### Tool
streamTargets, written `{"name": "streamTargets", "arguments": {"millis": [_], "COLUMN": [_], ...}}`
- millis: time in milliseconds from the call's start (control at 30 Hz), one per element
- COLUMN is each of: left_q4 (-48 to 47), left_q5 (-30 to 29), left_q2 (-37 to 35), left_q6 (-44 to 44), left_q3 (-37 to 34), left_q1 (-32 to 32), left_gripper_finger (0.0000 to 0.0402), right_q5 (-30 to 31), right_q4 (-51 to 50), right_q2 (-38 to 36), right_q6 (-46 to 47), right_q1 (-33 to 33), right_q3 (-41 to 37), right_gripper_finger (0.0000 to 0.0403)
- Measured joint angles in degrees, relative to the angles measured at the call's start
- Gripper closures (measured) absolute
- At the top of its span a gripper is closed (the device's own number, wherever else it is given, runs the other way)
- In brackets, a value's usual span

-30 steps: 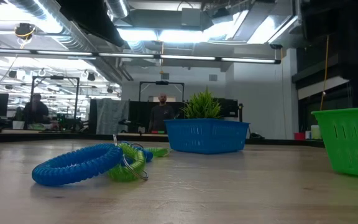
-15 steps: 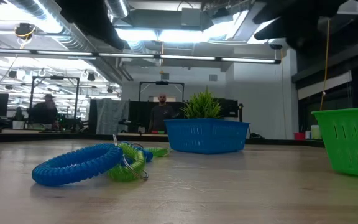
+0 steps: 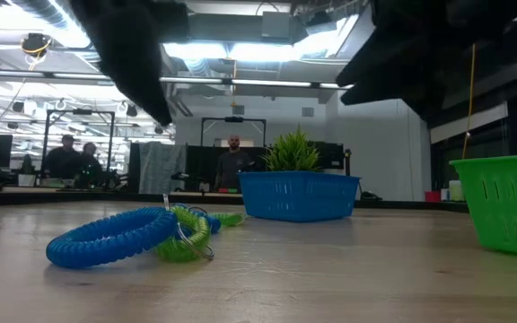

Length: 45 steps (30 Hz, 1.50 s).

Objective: Sort spring keychains
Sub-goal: Put the blue spring keychain into the blue bin

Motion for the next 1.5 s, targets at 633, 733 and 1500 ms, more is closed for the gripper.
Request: {"name": "streamTargets", "arguments": {"millis": [633,733,1500], "left_q4": [10.0,10.2,13.0], "left_q5": [13.8,13.4,10.7], "left_q2": [15.8,16.2,23.4], "left_q6": [1.4,0.2,-3.0], "left_q3": [0.0,0.0,0.3], "left_q1": [4.9,4.6,4.5], "left_gripper_finger": [0.0314,0.029,0.0239], "right_q5": [-0.6,-0.6,-0.5], "right_q4": [2.8,2.7,2.7], "right_q2": [1.2,1.2,1.2], "right_q6": [0.0,0.0,0.1], "right_q1": [-0.3,-0.3,-0.3], "right_q3": [0.0,0.0,0.0], "right_gripper_finger": [0.0283,0.0283,0.0283]}}
